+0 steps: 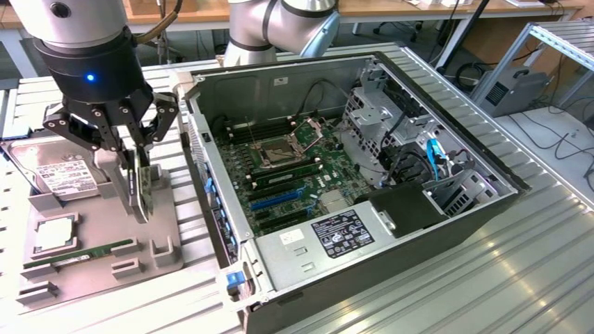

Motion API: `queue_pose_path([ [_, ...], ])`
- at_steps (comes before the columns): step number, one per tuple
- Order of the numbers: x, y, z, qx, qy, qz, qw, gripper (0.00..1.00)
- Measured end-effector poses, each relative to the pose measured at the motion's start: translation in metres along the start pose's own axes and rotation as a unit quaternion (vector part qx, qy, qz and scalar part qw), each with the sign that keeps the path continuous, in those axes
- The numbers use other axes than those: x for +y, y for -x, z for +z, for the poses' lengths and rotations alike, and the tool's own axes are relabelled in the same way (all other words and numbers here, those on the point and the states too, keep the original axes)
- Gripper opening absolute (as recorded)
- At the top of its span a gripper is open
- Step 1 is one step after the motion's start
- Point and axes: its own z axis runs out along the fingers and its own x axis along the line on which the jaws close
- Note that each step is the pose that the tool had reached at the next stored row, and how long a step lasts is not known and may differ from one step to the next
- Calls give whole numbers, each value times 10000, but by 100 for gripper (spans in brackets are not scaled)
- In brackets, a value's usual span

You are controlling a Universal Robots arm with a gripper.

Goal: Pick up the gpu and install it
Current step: 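Pick up the gpu and move the gpu toward the slot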

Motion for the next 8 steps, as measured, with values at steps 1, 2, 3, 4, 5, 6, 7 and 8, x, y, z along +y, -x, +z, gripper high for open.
queue_pose_path([
  [1, 0, 0, -12, 0, 0, 0, 10000, 27],
  [2, 0, 1, -21, 0, 0, 0, 10000, 27],
  [3, 0, 1, -31, 0, 0, 0, 10000, 27],
  [4, 0, 1, -38, 0, 0, 0, 10000, 27],
  [5, 0, 1, -48, 0, 0, 0, 10000, 27],
  [6, 0, 2, -56, 0, 0, 0, 10000, 27],
  [7, 0, 2, -64, 0, 0, 0, 10000, 27],
  [8, 0, 2, -73, 0, 0, 0, 10000, 27],
])
